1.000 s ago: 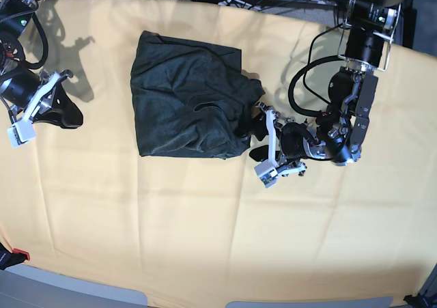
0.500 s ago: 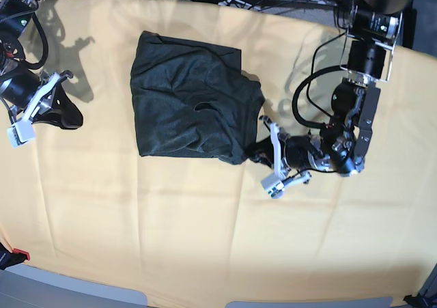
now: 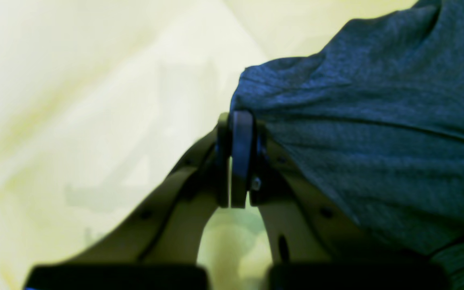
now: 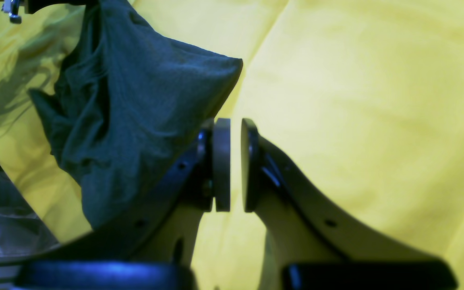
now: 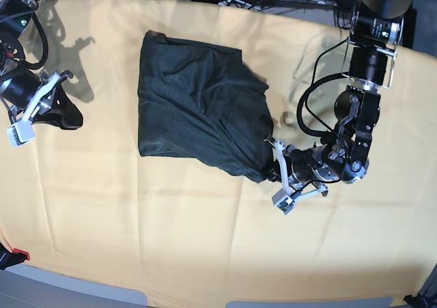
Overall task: Fold the T-shirt properly
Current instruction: 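Pinch the loose fabric at the bundle edge with the left gripper and tuck it under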
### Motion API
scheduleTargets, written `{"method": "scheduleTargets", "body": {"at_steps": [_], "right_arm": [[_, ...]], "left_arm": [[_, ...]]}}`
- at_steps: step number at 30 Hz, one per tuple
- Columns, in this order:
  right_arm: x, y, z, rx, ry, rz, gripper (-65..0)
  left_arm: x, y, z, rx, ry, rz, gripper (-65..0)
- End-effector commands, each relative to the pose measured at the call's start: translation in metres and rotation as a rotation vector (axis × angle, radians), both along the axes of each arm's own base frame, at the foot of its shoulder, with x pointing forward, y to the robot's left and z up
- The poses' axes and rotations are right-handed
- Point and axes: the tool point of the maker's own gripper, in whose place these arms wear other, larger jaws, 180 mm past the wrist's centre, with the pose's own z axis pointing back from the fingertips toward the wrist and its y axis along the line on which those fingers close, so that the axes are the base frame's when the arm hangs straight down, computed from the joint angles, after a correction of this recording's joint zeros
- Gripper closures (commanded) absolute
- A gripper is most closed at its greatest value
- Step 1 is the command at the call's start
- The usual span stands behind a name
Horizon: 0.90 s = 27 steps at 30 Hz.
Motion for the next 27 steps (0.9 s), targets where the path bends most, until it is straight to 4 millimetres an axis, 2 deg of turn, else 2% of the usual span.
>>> {"method": "scheduleTargets", "body": {"at_steps": [1, 3, 7, 8, 11, 14, 17, 18, 19, 23, 27], "right_arm": [[0.005, 0.000, 0.015, 0.001, -0.054, 0.008, -6.5], [0.005, 0.000, 0.015, 0.000, -0.054, 0.008, -6.5], [0.005, 0.000, 0.015, 0.001, -0.054, 0.009, -6.5], [0.005, 0.000, 0.015, 0.001, -0.055, 0.009, -6.5], [0.005, 0.000, 0.015, 0.003, -0.056, 0.009, -6.5], [0.005, 0.000, 0.015, 0.002, -0.054, 0.009, -6.6], [0.005, 0.000, 0.016, 0.004, -0.057, 0.010, -6.5], [0.005, 0.001, 0.016, 0.007, -0.060, 0.010, -6.6], [0.005, 0.001, 0.016, 0.007, -0.060, 0.010, -6.6], [0.005, 0.000, 0.016, 0.006, -0.057, 0.010, -6.6], [0.005, 0.000, 0.016, 0.006, -0.060, 0.010, -6.5]], "left_arm": [[0.012, -0.002, 0.020, -0.039, -0.046, 0.003, 0.0], [0.009, -0.002, 0.018, -0.043, -0.025, 0.000, 0.0], [0.002, -0.002, 0.018, -0.001, 0.047, -0.048, -30.5], [0.000, 0.000, 0.019, 0.010, 0.073, -0.050, -35.2], [-0.010, -0.001, 0.027, -0.002, 0.159, -0.100, -36.5], [-0.039, -0.010, 0.038, -0.069, 0.237, -0.266, -36.4], [-0.062, -0.037, 0.075, -0.339, 0.237, -0.411, -36.4], [-0.069, -0.043, 0.090, -0.439, 0.242, -0.448, -36.4], [-0.075, -0.043, 0.096, -0.492, 0.256, -0.459, -36.4], [-0.087, -0.025, 0.076, -0.461, 0.309, -0.422, -36.4], [-0.110, -0.015, 0.049, -0.457, 0.409, -0.370, -36.4]]}}
